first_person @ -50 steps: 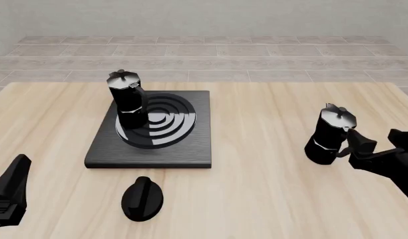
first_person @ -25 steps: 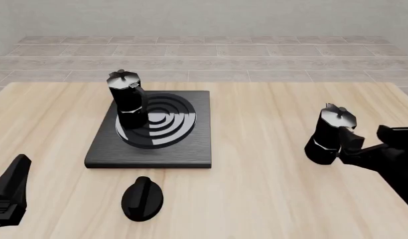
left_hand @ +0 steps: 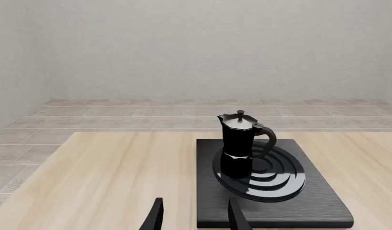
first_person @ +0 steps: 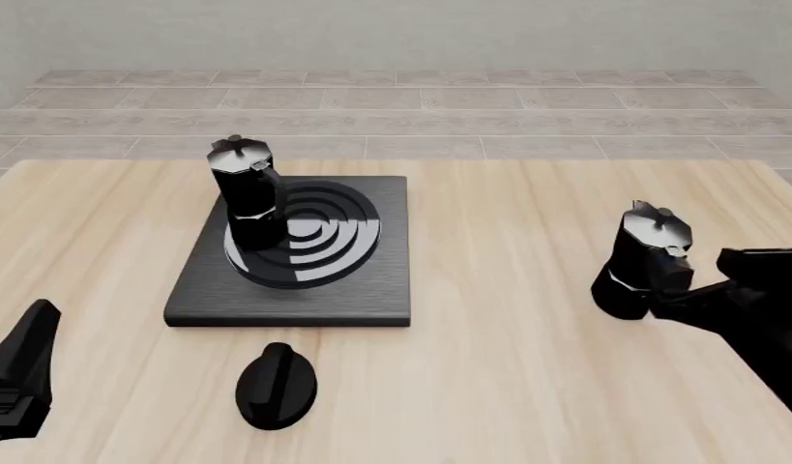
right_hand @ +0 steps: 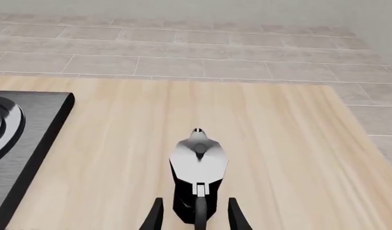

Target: Put both moka pots on the stove.

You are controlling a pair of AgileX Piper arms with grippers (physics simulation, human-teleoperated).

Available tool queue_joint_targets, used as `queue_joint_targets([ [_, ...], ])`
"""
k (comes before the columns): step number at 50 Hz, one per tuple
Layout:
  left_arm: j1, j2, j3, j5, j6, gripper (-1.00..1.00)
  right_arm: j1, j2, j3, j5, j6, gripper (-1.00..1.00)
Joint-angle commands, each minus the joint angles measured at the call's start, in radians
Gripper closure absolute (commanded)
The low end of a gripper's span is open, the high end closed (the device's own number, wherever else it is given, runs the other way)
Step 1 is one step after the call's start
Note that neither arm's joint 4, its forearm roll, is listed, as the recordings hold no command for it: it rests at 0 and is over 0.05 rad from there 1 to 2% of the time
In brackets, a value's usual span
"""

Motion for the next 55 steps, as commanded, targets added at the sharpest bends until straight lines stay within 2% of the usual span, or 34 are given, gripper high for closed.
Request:
queue_joint_targets([
  [1, 0.0, 0.0, 0.0, 0.0, 0.0, -1.0, 0.007, 0.034, -0.003, -0.021, 0.006, -1.0],
  [25, 0.0, 0.0, 0.0, 0.0, 0.0, -1.0, 0.001, 0.135, -0.009, -0.089, 0.025, -1.0],
  [55, 0.0, 0.0, 0.0, 0.0, 0.0, -1.0, -0.012, 0.188, -0.018, -0.124, 0.019, -1.0],
])
